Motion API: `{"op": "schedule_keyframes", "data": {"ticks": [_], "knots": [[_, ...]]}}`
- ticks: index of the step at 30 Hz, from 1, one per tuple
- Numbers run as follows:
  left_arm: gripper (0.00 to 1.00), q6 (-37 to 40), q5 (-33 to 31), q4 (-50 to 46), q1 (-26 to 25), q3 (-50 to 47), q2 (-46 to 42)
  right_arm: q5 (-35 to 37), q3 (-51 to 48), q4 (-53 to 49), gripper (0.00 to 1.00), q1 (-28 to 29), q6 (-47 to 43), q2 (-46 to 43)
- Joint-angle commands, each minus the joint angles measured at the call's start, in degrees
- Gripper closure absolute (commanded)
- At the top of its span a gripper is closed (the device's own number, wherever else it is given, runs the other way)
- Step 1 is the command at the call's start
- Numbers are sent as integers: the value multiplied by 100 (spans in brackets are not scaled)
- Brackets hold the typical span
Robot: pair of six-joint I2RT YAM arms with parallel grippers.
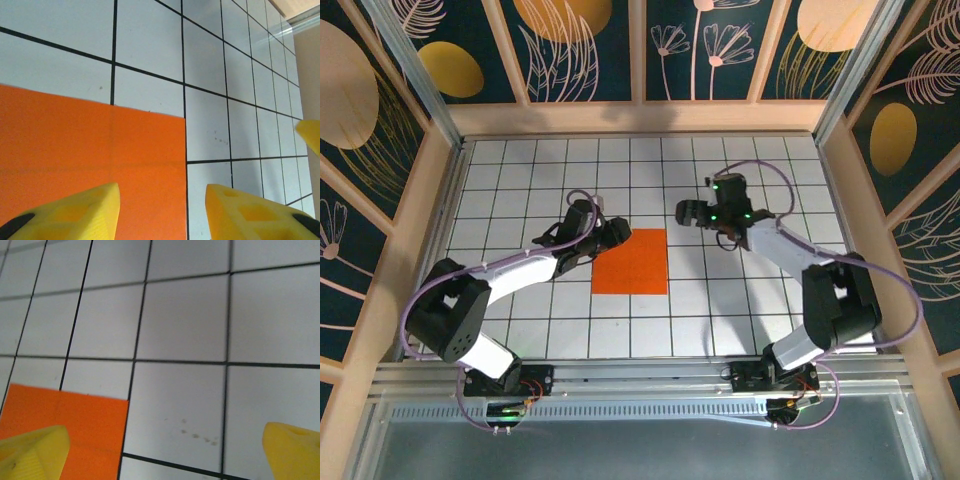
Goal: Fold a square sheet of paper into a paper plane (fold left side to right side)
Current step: Pick up the square sheet of paper from the center of the table.
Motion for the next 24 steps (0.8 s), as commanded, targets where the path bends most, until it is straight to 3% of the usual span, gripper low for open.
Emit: {"op": "schedule_keyframes", "data": {"ticks": [1, 9, 24], "knots": [[57, 315, 111, -431, 1, -356, 33, 290, 447, -318, 1, 441, -95, 457], [76, 375, 449, -484, -19, -528, 397, 695, 1280, -773, 4, 1348, -74, 1605], [79, 338, 452, -518, -61, -772, 693, 695, 1610, -950, 4, 1678, -65, 2280]]}}
